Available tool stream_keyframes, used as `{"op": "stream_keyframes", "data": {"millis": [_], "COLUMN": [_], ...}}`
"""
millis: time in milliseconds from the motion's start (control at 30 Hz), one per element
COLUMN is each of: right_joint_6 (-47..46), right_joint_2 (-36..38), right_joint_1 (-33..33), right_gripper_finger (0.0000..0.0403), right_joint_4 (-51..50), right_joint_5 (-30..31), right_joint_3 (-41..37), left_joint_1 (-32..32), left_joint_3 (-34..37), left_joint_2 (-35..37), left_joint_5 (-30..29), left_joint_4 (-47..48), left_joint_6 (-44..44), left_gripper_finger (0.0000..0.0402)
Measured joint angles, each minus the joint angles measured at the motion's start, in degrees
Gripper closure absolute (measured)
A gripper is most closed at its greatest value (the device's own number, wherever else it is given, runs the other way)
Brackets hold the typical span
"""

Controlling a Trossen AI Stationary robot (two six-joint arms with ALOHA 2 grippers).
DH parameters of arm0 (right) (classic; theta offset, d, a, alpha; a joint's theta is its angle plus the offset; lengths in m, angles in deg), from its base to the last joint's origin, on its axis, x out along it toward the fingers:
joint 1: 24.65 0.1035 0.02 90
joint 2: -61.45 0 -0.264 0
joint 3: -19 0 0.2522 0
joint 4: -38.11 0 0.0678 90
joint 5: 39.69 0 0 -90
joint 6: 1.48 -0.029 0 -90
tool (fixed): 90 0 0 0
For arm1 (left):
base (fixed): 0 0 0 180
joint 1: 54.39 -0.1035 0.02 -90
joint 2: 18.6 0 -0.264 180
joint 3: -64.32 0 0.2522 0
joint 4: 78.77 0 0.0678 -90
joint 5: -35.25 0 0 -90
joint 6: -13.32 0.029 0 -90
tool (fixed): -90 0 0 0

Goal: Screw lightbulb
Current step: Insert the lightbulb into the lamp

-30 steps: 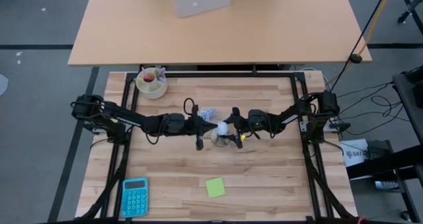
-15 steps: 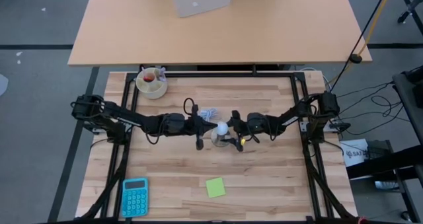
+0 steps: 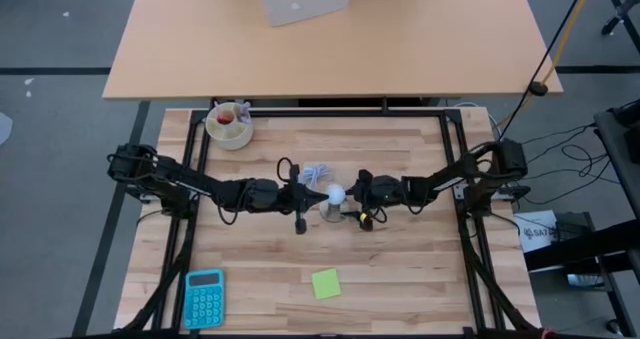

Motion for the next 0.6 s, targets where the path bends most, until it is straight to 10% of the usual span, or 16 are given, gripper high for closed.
{"op": "stream_keyframes", "data": {"millis": [300,600], "right_joint_6": [-3.9,-4.9], "right_joint_2": [15.3,28.0], "right_joint_1": [6.5,13.1], "right_gripper_finger": [0.0134,0.0343], "right_joint_4": [-27.8,-33.9], "right_joint_5": [16.1,37.4], "right_joint_3": [0.0,0.0], "left_joint_1": [0.4,0.8], "left_joint_3": [0.0,0.0], "left_joint_2": [0.0,0.0], "left_joint_5": [-1.0,-7.9], "left_joint_4": [-0.2,-1.1], "left_joint_6": [0.2,1.3], "left_gripper_finger": [0.0402,0.0402]}}
